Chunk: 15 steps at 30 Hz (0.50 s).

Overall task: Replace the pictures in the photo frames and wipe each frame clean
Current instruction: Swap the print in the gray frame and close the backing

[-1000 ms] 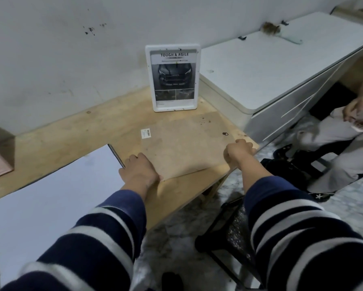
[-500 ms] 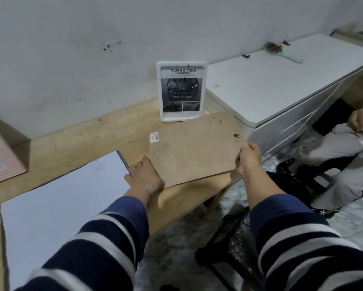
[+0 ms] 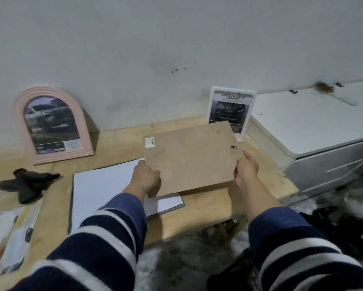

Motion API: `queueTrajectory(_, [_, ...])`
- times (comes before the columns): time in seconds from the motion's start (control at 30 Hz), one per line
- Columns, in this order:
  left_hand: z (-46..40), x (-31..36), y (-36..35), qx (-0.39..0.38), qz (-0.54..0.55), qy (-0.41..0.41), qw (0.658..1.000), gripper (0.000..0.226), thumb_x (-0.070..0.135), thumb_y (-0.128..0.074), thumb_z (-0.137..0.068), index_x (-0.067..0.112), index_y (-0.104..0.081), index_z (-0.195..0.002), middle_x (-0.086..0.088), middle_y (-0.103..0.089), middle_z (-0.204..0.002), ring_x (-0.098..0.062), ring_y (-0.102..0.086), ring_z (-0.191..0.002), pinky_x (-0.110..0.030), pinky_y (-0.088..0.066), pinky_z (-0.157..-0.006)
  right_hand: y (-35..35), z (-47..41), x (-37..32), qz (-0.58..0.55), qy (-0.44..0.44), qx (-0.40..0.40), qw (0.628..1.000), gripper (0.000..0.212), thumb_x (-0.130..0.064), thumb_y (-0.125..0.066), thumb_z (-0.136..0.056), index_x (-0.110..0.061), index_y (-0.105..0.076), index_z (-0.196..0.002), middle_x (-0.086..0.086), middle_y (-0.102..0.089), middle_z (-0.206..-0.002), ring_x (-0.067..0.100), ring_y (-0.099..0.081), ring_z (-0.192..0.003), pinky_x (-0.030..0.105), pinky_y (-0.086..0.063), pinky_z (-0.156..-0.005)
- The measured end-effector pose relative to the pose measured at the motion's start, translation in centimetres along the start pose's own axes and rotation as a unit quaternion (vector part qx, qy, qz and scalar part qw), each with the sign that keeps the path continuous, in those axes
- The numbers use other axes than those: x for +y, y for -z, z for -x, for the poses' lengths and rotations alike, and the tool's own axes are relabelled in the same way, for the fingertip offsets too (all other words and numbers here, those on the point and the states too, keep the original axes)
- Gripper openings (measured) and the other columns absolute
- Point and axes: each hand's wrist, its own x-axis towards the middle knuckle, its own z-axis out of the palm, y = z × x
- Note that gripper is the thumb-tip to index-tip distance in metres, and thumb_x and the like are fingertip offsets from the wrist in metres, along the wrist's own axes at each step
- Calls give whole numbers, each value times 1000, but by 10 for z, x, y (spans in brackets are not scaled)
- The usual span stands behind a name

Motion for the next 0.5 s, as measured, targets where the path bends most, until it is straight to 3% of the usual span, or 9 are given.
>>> queueTrajectory(0.1, [3, -26, 28, 28, -8, 26, 999, 47, 24, -61, -90, 2, -49, -129, -17, -53, -130, -34, -55, -115, -38, -44, -95, -22, 13, 22, 18, -19, -26, 999, 47, 5, -37, -94, -19, -52, -130, 3, -64, -99, 20, -65, -78, 25, -55, -48])
queueTrajectory(0.23, [11, -61, 59, 72, -7, 73, 995, 43, 28, -55, -93, 3, -49, -129, -18, -52, -129, -36, -54, -114, -43, -46, -98, -50, 33, 56, 51, -40, -44, 997, 47, 6, -35, -92, -16, -53, -130, 8, -63, -111, 26, -64, -90, 34, -56, -69])
queueTrajectory(0.33, [18, -87, 75, 85, -57, 121, 987, 48, 37, -49, -94, 9, -46, -132, -15, -48, -132, -37, -50, -118, -50, -43, -101, -65, 49, 76, 61, -50, -63, 995, 45, 5, -37, -92, -16, -53, -128, 9, -62, -104, 27, -63, -89, 35, -55, -68])
queueTrajectory(0.5, [31, -106, 89, 106, -148, 172, 968, 51, 43, -41, -97, 12, -39, -139, -14, -31, -143, -36, -34, -129, -46, -32, -106, -84, 62, 101, 79, -58, -77, 992, 41, 2, -42, -90, -19, -58, -122, 10, -66, -111, 29, -64, -88, 37, -56, -74])
